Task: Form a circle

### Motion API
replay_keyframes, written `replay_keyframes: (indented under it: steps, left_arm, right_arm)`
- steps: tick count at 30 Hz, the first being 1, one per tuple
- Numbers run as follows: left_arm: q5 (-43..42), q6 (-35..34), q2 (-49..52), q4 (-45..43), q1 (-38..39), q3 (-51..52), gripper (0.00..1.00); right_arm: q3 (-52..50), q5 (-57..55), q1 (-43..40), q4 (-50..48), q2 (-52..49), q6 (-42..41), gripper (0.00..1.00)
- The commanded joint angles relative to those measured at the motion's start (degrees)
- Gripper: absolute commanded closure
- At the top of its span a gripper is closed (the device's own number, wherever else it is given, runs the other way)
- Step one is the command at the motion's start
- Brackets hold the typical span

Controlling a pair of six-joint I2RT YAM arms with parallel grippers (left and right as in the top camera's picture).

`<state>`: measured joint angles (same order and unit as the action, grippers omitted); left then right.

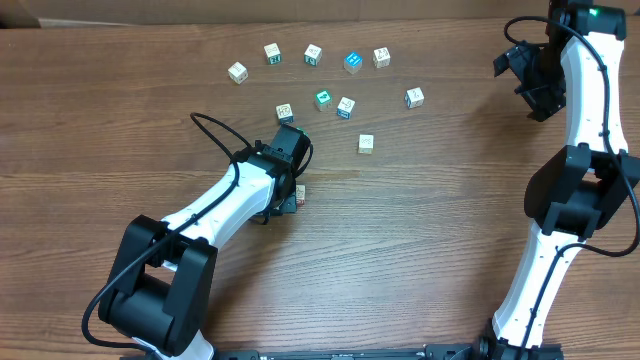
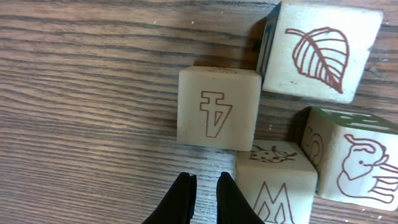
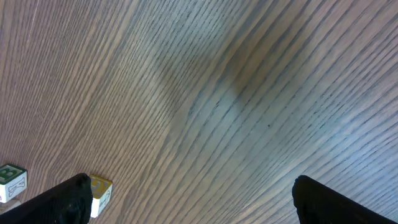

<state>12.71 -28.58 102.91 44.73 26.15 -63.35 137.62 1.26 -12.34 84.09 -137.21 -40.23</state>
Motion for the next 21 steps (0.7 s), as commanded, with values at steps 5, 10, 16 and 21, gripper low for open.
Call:
replay_keyframes:
  steps: [5, 10, 16, 21]
  left_arm:
    - [3.6, 0.3, 0.7, 2.3, -2.9, -2.7, 0.9]
    - [0.0, 0.3, 0.7, 3.4, -4.9, -6.6, 0.9]
    - [-1.2, 0.3, 0.7, 1.6, -5.2, -8.0, 0.88]
    - [0.0, 0.3, 0.7, 1.4, -5.4, -8.0, 0.86]
  right_arm:
    - [1.0, -0.1, -0.1, 0.0, 1.6, 0.2, 0.0]
    - [1.0, -0.1, -0.1, 0.0, 1.6, 0.2, 0.0]
    - [1.0, -0.1, -0.1, 0.0, 1.6, 0.2, 0.0]
    - [1.0, -0.1, -0.1, 0.0, 1.6, 0.2, 0.0]
